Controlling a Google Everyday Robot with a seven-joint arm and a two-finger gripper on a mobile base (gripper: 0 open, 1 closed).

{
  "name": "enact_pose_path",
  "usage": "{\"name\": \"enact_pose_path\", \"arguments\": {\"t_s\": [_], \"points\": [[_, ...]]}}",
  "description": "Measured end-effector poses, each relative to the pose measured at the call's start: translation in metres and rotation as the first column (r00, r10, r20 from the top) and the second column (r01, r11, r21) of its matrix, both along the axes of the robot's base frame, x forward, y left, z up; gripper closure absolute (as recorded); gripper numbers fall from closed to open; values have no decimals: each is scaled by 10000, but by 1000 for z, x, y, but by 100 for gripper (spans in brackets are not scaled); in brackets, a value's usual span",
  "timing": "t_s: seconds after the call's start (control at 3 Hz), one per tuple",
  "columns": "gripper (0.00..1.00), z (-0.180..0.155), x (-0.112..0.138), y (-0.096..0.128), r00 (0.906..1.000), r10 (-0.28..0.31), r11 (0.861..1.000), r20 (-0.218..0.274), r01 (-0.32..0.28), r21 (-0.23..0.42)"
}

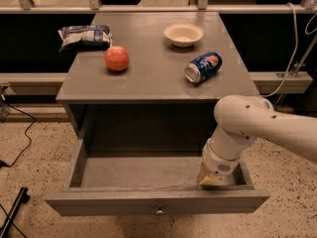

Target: Open top drawer

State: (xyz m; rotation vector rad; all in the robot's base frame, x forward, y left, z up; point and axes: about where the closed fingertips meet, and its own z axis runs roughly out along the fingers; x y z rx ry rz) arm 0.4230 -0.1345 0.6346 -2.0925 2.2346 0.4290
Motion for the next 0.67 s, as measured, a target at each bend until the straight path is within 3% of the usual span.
{"name": "enact_pose_path", "arguments": {"t_s": [0.33,0.67], "points": [[75,21,-13,-2,9995,-296,9989,143,290,379],[73,52,-13,-3,9884,-907,9889,1219,749,1285]]}}
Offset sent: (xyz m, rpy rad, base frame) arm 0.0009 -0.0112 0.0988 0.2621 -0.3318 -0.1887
